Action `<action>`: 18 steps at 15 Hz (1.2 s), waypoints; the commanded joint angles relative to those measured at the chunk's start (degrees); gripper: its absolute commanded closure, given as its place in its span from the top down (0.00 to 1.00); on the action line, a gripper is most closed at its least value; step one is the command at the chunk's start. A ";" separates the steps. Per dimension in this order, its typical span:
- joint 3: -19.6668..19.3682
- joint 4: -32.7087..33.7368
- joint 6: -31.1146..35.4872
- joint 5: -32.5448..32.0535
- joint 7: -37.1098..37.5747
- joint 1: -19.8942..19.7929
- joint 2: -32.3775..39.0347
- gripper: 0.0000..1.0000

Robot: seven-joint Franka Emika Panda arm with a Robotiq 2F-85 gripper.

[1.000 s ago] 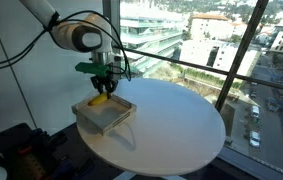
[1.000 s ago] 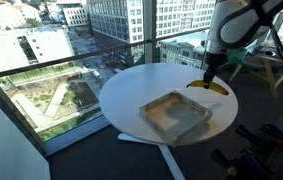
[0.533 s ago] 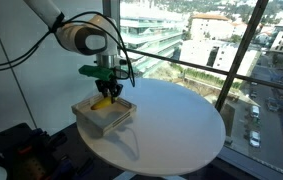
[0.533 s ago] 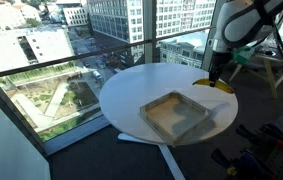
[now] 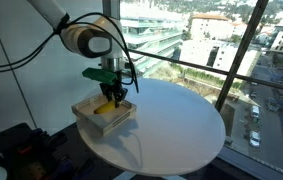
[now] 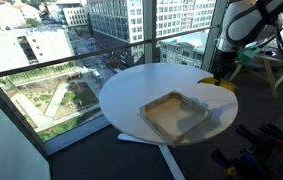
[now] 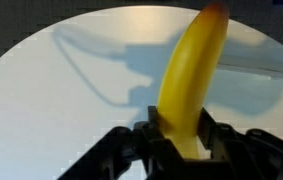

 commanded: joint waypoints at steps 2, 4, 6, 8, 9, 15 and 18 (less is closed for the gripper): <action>-1.12 0.82 0.96 0.01 -1.31 -1.38 0.89 0.16; -1.39 1.34 1.48 0.21 -1.66 -1.75 1.75 0.16; -1.58 2.22 1.93 0.47 -1.93 -2.11 3.01 0.16; -1.74 3.37 2.35 0.73 -2.19 -2.49 4.53 0.16; -1.81 3.90 2.46 0.84 -2.29 -2.65 5.21 0.16; -1.99 8.53 2.41 1.21 -3.52 -4.71 9.60 0.16; -1.90 10.77 2.25 1.54 -3.99 -5.83 11.53 0.16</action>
